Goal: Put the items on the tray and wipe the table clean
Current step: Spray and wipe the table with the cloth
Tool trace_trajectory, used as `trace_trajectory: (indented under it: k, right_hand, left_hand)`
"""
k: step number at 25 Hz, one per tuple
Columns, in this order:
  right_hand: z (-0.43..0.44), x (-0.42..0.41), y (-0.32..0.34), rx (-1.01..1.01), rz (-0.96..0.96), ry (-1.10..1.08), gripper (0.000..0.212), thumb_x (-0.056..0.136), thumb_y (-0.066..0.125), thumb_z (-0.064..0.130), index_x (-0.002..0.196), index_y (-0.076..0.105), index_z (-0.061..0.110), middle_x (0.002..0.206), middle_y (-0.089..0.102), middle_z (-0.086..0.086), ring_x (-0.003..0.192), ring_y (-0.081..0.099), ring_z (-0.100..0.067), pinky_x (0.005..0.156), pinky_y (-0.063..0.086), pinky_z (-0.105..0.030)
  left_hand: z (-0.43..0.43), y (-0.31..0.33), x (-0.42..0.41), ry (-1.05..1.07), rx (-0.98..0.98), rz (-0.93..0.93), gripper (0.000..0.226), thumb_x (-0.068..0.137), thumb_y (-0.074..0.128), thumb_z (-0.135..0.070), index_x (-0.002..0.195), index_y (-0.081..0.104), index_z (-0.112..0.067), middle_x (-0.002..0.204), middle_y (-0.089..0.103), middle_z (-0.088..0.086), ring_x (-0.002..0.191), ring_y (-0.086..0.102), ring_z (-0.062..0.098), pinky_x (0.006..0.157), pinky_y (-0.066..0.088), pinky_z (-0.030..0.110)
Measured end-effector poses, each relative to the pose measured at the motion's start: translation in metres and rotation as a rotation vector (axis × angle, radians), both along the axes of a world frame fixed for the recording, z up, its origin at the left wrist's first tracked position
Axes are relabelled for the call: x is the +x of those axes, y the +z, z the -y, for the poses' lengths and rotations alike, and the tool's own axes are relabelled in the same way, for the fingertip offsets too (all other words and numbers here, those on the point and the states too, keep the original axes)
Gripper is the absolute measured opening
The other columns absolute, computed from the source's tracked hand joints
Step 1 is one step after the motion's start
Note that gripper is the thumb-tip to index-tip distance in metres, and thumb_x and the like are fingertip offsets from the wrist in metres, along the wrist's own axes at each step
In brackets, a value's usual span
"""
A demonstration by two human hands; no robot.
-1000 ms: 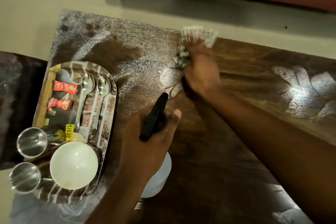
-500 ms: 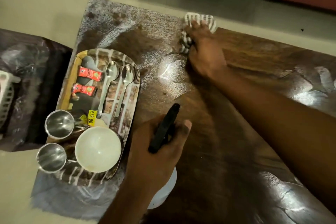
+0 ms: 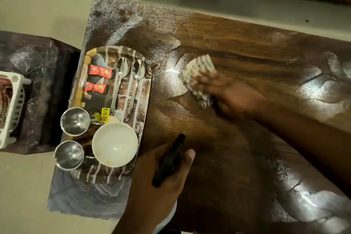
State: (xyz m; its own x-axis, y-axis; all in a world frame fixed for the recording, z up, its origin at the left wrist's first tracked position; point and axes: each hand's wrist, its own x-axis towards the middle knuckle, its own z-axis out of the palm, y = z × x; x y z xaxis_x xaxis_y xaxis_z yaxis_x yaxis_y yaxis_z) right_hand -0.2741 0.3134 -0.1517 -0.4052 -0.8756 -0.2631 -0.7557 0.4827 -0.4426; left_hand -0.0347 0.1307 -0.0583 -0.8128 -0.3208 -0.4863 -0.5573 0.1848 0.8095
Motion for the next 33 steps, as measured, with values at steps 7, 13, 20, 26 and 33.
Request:
trace_trajectory:
  k: [7, 13, 20, 26, 33]
  right_hand:
    - [0.065, 0.099, -0.011, -0.173, 0.043, -0.575, 0.074, 0.095, 0.051, 0.001, 0.165, 0.038, 0.022, 0.176, 0.027, -0.003, 0.166, 0.012, -0.025, 0.135, 0.015, -0.048]
    - [0.010, 0.274, 0.002, -0.236, 0.254, -0.070, 0.038, 0.098, 0.066, 0.026, 0.134, 0.060, 0.032, 0.140, 0.053, 0.017, 0.134, 0.058, -0.012, 0.117, 0.021, 0.000]
    - [-0.119, 0.281, 0.003, -0.080, 0.041, -0.524, 0.074, 0.088, 0.043, 0.008, 0.161, 0.046, 0.018, 0.173, 0.032, 0.000, 0.165, 0.019, -0.022, 0.131, 0.026, -0.052]
    - [0.013, 0.405, -0.009, -0.207, 0.086, -1.063, 0.079, 0.095, 0.059, -0.001, 0.166, 0.035, 0.023, 0.177, 0.023, 0.003, 0.166, 0.008, -0.018, 0.134, 0.016, -0.047]
    - [-0.099, 0.429, -0.022, -0.084, -0.018, -0.581, 0.076, 0.091, 0.044, 0.007, 0.164, 0.039, 0.027, 0.176, 0.026, 0.009, 0.165, 0.017, -0.017, 0.129, 0.030, -0.051]
  left_hand:
    - [-0.001, -0.004, 0.041, 0.016, 0.057, -0.061, 0.015, 0.079, 0.083, -0.050, 0.079, 0.070, -0.041, 0.072, 0.069, -0.004, 0.069, 0.070, 0.002, 0.062, 0.050, 0.025]
    - [0.005, -0.007, 0.087, -0.075, 0.146, -0.019, 0.026, 0.089, 0.080, -0.050, 0.089, 0.078, -0.024, 0.065, 0.072, 0.000, 0.061, 0.070, 0.007, 0.058, 0.049, 0.019]
    - [-0.018, 0.004, 0.149, -0.093, 0.153, 0.006, 0.049, 0.093, 0.078, -0.053, 0.061, 0.047, -0.032, 0.053, 0.038, -0.007, 0.050, 0.044, 0.007, 0.051, 0.035, 0.016]
    - [-0.037, 0.011, 0.200, -0.057, 0.138, -0.020, 0.027, 0.094, 0.077, -0.049, 0.085, 0.072, -0.024, 0.067, 0.066, -0.001, 0.061, 0.065, 0.006, 0.060, 0.044, 0.004]
    - [-0.005, 0.014, 0.237, 0.016, 0.007, -0.081, 0.033, 0.097, 0.074, -0.048, 0.082, 0.069, -0.019, 0.060, 0.055, 0.012, 0.053, 0.055, 0.020, 0.054, 0.043, 0.018]
